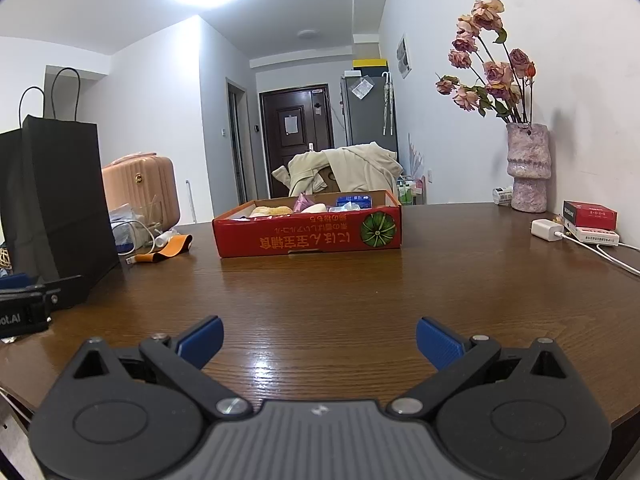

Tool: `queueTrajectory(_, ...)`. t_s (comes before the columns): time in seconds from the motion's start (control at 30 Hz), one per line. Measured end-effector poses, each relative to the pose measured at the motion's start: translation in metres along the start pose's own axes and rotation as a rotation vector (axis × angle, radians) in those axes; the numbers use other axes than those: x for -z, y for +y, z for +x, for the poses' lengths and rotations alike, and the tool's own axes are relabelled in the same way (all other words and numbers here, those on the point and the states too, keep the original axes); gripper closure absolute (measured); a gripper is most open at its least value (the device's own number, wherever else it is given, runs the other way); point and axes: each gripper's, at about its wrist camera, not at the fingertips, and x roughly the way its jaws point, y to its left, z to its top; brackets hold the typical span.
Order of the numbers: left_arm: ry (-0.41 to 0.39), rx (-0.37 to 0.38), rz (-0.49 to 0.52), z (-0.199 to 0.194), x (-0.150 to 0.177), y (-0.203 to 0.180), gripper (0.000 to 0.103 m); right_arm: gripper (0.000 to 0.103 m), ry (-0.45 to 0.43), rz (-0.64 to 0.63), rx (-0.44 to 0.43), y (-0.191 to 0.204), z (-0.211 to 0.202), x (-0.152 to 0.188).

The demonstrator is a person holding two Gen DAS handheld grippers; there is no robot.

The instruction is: Organize soft objects

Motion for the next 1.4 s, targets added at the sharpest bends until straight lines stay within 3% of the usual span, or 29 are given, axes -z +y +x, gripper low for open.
queueTrajectory(1.07, 0.006, 0.003, 0.001, 0.0014, 0.0015, 0.0005, 0.0, 0.0, 0.008, -0.01, -0.014, 0.0029, 0.0015, 0.0022)
queueTrajectory(1.4, -0.023, 0.007, 0.001, -0.0036, 0.001, -0.0009, 0.0, 0.0, -0.042, -0.029, -0.014, 0.0048, -0.005, -0.0004)
